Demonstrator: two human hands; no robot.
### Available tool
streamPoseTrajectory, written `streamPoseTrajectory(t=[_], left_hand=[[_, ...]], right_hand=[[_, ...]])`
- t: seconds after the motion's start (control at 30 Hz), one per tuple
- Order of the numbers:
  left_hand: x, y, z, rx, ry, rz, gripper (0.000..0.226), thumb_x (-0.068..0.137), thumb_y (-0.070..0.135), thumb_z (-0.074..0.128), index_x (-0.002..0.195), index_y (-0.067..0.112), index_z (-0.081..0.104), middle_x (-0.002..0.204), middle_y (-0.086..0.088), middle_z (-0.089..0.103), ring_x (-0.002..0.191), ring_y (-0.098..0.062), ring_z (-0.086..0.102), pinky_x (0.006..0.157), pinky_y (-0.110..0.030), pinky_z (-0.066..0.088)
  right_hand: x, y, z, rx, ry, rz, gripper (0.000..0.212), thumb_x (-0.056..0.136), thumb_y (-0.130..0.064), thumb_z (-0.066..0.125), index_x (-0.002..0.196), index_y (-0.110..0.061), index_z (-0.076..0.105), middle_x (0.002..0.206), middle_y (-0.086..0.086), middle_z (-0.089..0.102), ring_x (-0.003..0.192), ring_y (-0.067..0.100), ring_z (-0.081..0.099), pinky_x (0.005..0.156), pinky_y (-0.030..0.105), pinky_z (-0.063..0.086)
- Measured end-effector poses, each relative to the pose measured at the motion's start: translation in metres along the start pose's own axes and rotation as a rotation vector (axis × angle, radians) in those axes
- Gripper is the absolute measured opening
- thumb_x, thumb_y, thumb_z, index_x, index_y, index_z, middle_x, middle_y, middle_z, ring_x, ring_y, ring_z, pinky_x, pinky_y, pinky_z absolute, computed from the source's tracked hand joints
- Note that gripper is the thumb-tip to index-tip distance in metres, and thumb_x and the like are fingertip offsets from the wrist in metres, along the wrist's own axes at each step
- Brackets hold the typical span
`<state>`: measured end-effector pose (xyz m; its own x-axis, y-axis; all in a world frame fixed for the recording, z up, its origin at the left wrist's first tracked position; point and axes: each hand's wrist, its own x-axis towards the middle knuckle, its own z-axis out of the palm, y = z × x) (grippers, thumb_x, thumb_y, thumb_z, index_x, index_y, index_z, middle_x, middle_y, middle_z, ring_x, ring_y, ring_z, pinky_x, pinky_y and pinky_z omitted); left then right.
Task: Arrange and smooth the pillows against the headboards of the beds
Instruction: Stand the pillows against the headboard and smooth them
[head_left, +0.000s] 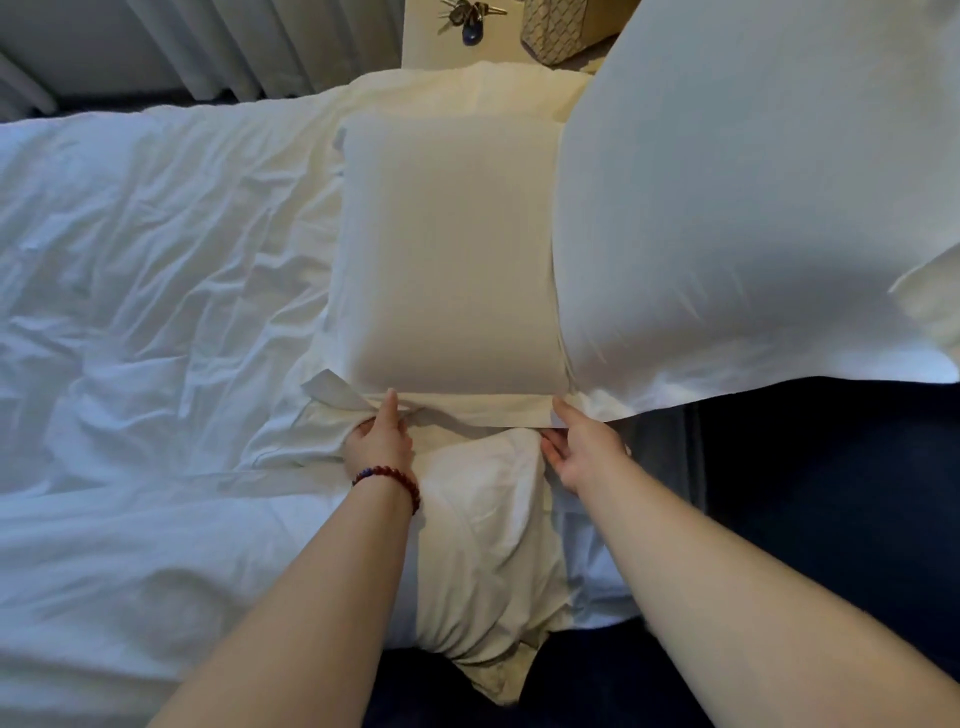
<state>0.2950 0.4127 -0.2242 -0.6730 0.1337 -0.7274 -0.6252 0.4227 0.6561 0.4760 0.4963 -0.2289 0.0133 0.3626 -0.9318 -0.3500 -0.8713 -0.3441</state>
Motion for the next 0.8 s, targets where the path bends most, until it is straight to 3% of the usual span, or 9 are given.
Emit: streamPoseTrajectory(t=[0.1,0.23,0.3,0.37,0.47,0.57,0.67,0.73,0.8], left_hand=[[-0.005,0.003,-0.001,0.091,0.140,0.115,0.041,0.074,0.056,0.071,0.082,0.016,0.068,0.078,0.005,0.069,0.075,-0.021,0.065,0.078,-0.031,0.054],[-0.006,0.021,-0.003,0.158,0.303,0.267,0.063,0.074,0.049,0.077,0.121,0.016,0.050,0.104,0.005,0.059,0.092,-0.014,0.058,0.086,-0.026,0.043],[0.001,0.030,-0.003,0.175,0.345,0.266,0.064,0.073,0.049,0.077,0.119,0.012,0.052,0.109,-0.001,0.061,0.095,-0.019,0.060,0.088,-0.030,0.046],[0.007,0.038,-0.002,0.238,0.357,0.224,0.044,0.082,0.047,0.069,0.103,0.010,0.057,0.101,-0.005,0.064,0.090,-0.024,0.061,0.085,-0.032,0.048],[0.021,0.045,-0.014,0.296,0.295,0.197,0.027,0.100,0.035,0.043,0.098,0.010,0.055,0.105,-0.015,0.060,0.092,-0.027,0.055,0.091,-0.034,0.047],[0.036,0.036,-0.044,-0.097,0.028,0.032,0.050,0.098,0.035,0.046,0.132,-0.001,0.046,0.135,-0.024,0.052,0.104,-0.026,0.059,0.099,-0.036,0.049],[0.037,0.032,-0.063,-0.451,-0.076,-0.141,0.036,0.102,0.022,0.045,0.133,0.004,0.046,0.118,-0.016,0.062,0.104,-0.027,0.064,0.094,-0.043,0.052],[0.035,0.036,-0.065,-0.493,-0.134,-0.172,0.026,0.102,0.013,0.044,0.126,0.004,0.049,0.112,-0.013,0.064,0.101,-0.027,0.064,0.088,-0.042,0.055],[0.033,0.039,-0.065,-0.403,-0.196,-0.156,0.020,0.098,0.009,0.052,0.117,0.004,0.054,0.111,-0.013,0.065,0.102,-0.025,0.065,0.078,-0.037,0.058]], right_hand=[[0.001,0.003,0.002,0.040,-0.008,0.037,0.014,0.086,-0.016,0.073,0.093,-0.013,0.061,0.093,0.004,0.068,0.081,0.019,0.067,0.062,0.027,0.051],[0.003,0.009,0.010,0.055,0.016,0.084,0.018,0.083,-0.020,0.077,0.092,-0.013,0.063,0.096,0.003,0.067,0.078,0.014,0.065,0.054,0.024,0.050],[0.003,0.016,0.017,0.071,0.034,0.087,0.019,0.081,-0.021,0.078,0.091,-0.013,0.063,0.097,0.002,0.067,0.079,0.014,0.065,0.052,0.023,0.051],[0.003,0.022,0.028,0.119,0.055,0.082,0.019,0.082,-0.019,0.077,0.094,-0.013,0.063,0.099,0.003,0.067,0.082,0.015,0.067,0.058,0.023,0.054],[-0.001,0.022,0.036,0.228,0.084,0.039,0.009,0.090,-0.012,0.068,0.096,-0.010,0.062,0.100,0.007,0.067,0.084,0.018,0.067,0.069,0.028,0.057],[0.002,0.026,0.028,0.265,0.134,-0.026,0.004,0.093,-0.006,0.063,0.097,-0.007,0.061,0.102,0.011,0.065,0.078,0.016,0.063,0.083,0.031,0.056],[0.003,0.042,0.027,0.360,0.070,0.002,0.020,0.095,-0.009,0.059,0.115,-0.006,0.058,0.106,0.010,0.065,0.098,0.022,0.064,0.092,0.034,0.052],[-0.001,0.056,0.040,0.377,-0.032,0.049,0.030,0.095,-0.014,0.061,0.124,-0.008,0.057,0.098,0.006,0.065,0.113,0.024,0.060,0.091,0.033,0.050],[-0.007,0.068,0.056,0.313,-0.117,0.092,0.034,0.093,-0.016,0.064,0.126,-0.010,0.057,0.095,0.003,0.066,0.111,0.021,0.059,0.091,0.031,0.047]])
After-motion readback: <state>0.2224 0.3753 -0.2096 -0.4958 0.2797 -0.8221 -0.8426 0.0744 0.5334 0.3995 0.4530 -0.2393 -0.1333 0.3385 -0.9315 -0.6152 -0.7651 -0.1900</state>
